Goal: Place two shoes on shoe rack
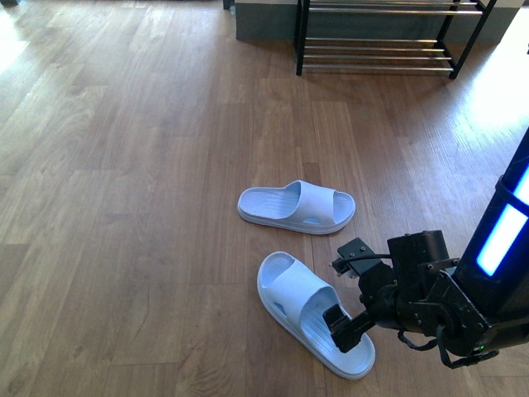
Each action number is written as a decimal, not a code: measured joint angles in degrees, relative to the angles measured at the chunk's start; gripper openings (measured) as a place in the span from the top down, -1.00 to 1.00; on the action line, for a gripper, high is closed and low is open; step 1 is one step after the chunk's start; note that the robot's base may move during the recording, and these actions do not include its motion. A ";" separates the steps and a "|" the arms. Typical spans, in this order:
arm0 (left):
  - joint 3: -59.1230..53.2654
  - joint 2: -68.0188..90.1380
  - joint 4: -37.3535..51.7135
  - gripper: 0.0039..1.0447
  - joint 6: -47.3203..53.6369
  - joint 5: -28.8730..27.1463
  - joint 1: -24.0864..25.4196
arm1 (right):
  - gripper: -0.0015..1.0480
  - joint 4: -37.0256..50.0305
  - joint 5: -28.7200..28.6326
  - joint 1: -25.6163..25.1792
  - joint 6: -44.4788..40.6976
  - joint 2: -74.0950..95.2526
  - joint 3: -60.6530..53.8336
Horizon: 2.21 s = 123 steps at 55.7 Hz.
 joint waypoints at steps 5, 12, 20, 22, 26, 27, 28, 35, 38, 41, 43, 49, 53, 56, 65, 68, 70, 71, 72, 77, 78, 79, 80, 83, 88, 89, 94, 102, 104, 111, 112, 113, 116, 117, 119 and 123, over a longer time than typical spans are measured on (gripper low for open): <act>0.00 0.00 0.00 -0.83 -0.02 0.00 0.00 | -0.82 -0.26 0.13 0.28 0.09 0.94 1.81; 0.00 0.00 0.00 -0.83 -0.02 0.00 0.00 | -0.82 -0.92 0.35 0.46 0.09 2.25 4.17; 0.00 0.00 0.02 -0.83 -0.02 0.00 0.00 | -0.82 -1.55 -0.37 0.28 -0.15 3.45 6.64; 0.00 0.00 0.00 -0.83 -0.02 0.00 0.00 | -0.82 -1.70 -1.16 0.20 -0.15 3.48 6.97; 0.00 0.00 0.00 -0.83 0.00 0.02 0.00 | -0.82 -1.68 -3.17 0.02 0.15 3.48 7.52; 0.00 0.00 0.00 -0.83 0.00 0.00 0.00 | -0.82 -1.66 -3.78 0.00 0.37 3.48 7.65; 0.00 0.00 0.00 -0.83 0.00 0.00 0.00 | -0.82 -1.70 -4.39 0.00 0.81 3.48 7.76; 0.00 0.00 0.02 -0.83 0.00 0.00 0.00 | -0.82 -2.14 -6.95 0.02 2.05 3.48 8.00; 0.00 0.00 0.00 -0.83 -0.02 0.00 0.00 | -0.82 -2.36 -8.15 0.07 2.64 3.48 8.00; 0.00 0.00 0.00 -0.83 0.00 0.00 0.00 | -0.82 -2.49 -8.48 0.15 2.91 3.48 8.00; 0.00 0.00 0.00 -0.83 -0.02 0.00 0.00 | -0.81 -2.49 -8.44 0.22 2.99 3.48 8.04; 0.00 0.00 0.00 -0.83 -0.02 0.00 0.00 | -0.43 -1.40 -8.35 0.24 4.33 3.61 8.22; 0.00 0.00 0.00 -0.83 -0.02 0.00 0.00 | -0.19 -0.94 -8.24 0.24 4.94 3.72 8.33; 0.00 0.00 0.00 -0.83 0.00 0.00 0.00 | 0.04 -0.46 -8.07 0.24 5.70 3.82 8.31; 0.00 0.00 0.00 -0.83 -0.02 0.00 0.00 | 0.65 1.31 -8.07 0.22 7.87 3.91 8.20; 0.00 0.00 0.00 -0.83 -0.02 0.00 0.00 | 0.78 1.90 -8.11 0.09 8.68 3.91 8.00; 0.00 0.00 0.00 -0.83 -0.02 0.00 0.00 | 0.88 2.58 -7.98 -0.09 9.14 3.89 7.69; 0.00 0.00 0.00 -0.83 -0.02 0.00 0.00 | 0.91 2.84 -7.91 -0.15 9.49 3.89 7.58; 0.00 0.00 0.00 -0.83 -0.02 0.00 0.00 | 0.94 3.08 -7.85 -0.24 9.66 3.87 7.41; 0.00 0.00 0.00 -0.83 -0.02 0.00 0.00 | 0.97 5.40 -6.21 -0.94 12.33 3.13 5.57; 0.00 0.00 0.00 -0.83 -0.02 0.02 0.00 | 0.97 5.88 -5.31 -1.18 12.94 2.84 5.07; 0.00 0.00 0.00 -0.83 -0.02 0.00 0.00 | 0.97 6.32 -4.59 -1.42 13.40 2.38 4.52; 0.00 0.00 0.00 -0.83 -0.02 0.00 0.00 | 0.97 6.56 -4.28 -1.60 13.86 2.14 4.22; 0.00 0.00 0.00 -0.83 -0.02 0.00 0.00 | 0.97 7.87 -2.80 -2.47 15.30 0.68 2.34; 0.00 0.00 0.00 -0.83 0.00 0.00 0.00 | 0.97 9.84 -1.22 -3.65 17.62 -2.75 -1.20; 0.00 0.00 0.00 -0.83 0.00 0.00 0.00 | 0.97 10.38 -1.03 -3.98 18.01 -3.96 -2.36; 0.00 0.00 0.00 -0.83 -0.02 0.02 0.00 | 0.97 11.80 -0.57 -4.92 19.30 -9.03 -6.91; 0.00 0.00 0.00 -0.83 -0.02 0.02 0.00 | 0.97 12.55 -0.39 -6.12 20.50 -19.06 -15.26; 0.00 0.00 0.00 -0.83 -0.02 0.00 0.00 | 0.97 12.44 -0.33 -6.43 20.52 -21.84 -17.51; 0.00 0.00 0.00 -0.83 0.00 0.00 0.00 | 0.97 9.70 -0.22 -7.91 20.85 -35.89 -27.30; 0.00 0.00 0.00 -0.83 -0.02 0.00 0.00 | 0.97 9.51 -0.22 -8.07 20.90 -37.13 -27.67; 0.00 0.00 0.00 -0.83 -0.02 0.00 0.00 | 0.97 8.92 -0.20 -8.17 20.94 -38.38 -28.72; 0.00 0.00 0.00 -0.83 -0.02 0.00 0.00 | 0.97 7.17 0.26 -8.72 21.11 -44.24 -31.80; 0.00 0.00 0.00 -0.83 -0.02 0.02 0.00 | 0.97 5.68 0.55 -9.09 21.27 -48.89 -33.97; 0.00 0.00 0.00 -0.83 -0.02 0.00 0.00 | 0.97 3.74 0.81 -9.46 21.46 -54.27 -36.20; 0.00 0.00 0.00 -0.83 0.00 0.02 0.00 | 0.97 0.50 1.22 -9.99 22.18 -62.31 -39.06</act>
